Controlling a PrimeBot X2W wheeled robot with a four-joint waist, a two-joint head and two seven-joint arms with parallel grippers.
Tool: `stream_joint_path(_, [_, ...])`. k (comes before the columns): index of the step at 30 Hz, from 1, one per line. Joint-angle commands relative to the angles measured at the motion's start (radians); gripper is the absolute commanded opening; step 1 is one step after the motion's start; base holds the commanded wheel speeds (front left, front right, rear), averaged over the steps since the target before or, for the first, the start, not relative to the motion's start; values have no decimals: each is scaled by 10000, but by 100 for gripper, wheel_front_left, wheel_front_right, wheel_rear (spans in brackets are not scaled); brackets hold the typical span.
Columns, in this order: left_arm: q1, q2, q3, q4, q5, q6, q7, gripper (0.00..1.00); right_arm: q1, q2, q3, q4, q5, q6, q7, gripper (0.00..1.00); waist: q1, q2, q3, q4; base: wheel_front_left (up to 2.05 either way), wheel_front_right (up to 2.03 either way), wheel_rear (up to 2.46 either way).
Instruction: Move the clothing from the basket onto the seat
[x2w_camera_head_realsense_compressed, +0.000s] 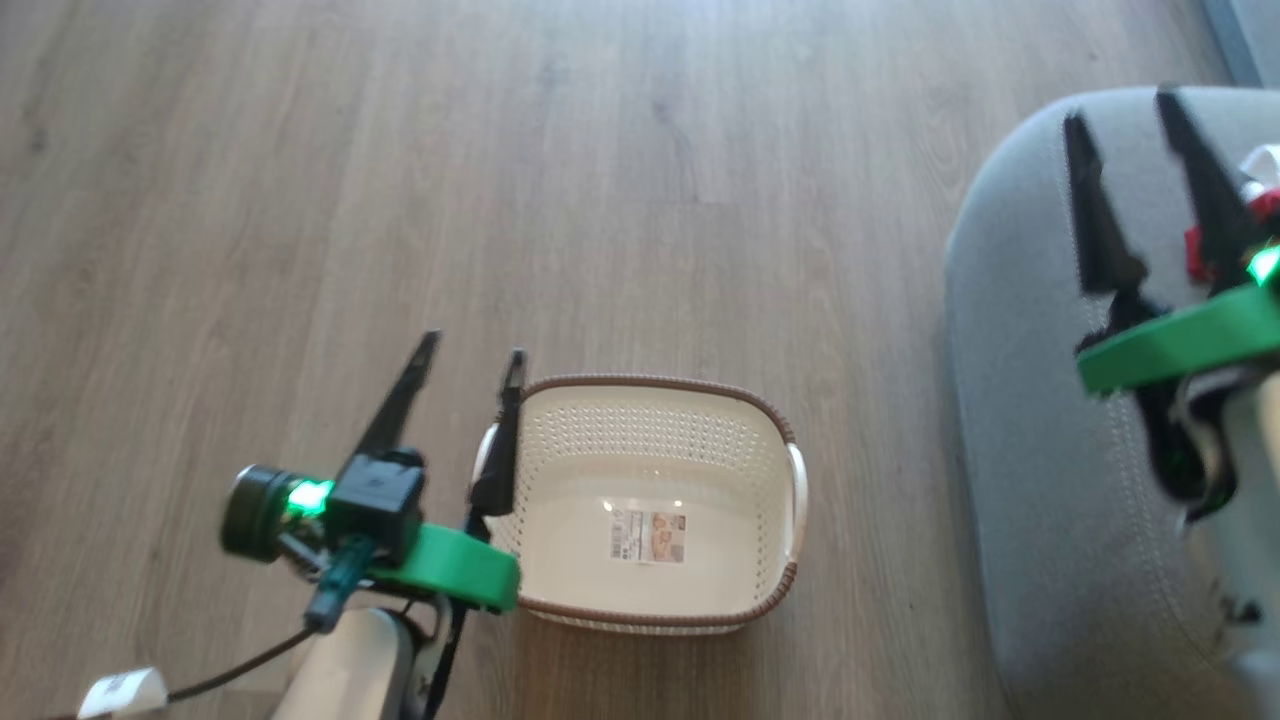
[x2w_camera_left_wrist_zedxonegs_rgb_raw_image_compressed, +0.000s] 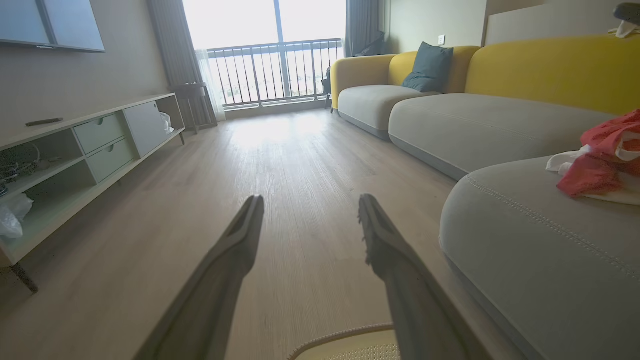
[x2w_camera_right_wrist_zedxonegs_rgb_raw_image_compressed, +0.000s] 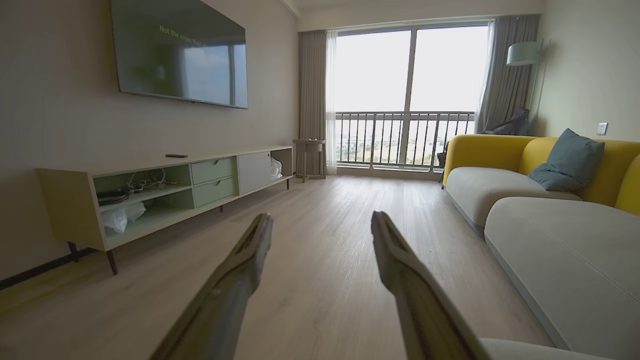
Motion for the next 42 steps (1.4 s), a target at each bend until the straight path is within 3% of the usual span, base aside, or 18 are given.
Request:
stream_joint_path(1, [-118,-53,609,-414,80,187,-49,100,286,217,-228,-389,-140,-4,-61,100,1,-1,-192,265,0,0,0])
stream_joint_path(6, [313,-129,1170,-522,117,544,-49,100,1781,1303,-887,-342,-550,-4,-61,100,1,-1,-309,462,0,0,0])
stream_joint_path(11, [709,-162,1338,-359,106,617,-49,100,3007,2294,-1583,-464,-890,-4,-62,100,1,-1,-405,481,0,0,0])
stream_joint_path(16, [840,-172,1276,-73,200,563,-49,100,3769,2788,-1796,-625,-1405,-4,-62,100,1,-1,-331,422,0,0,0])
stream_joint_path(42, [862,-177,1235,537,-225,576,-49,100,4110,3161,-1889,-652,-1939,-4,-62,100,1,-1,-362,316,0,0,0])
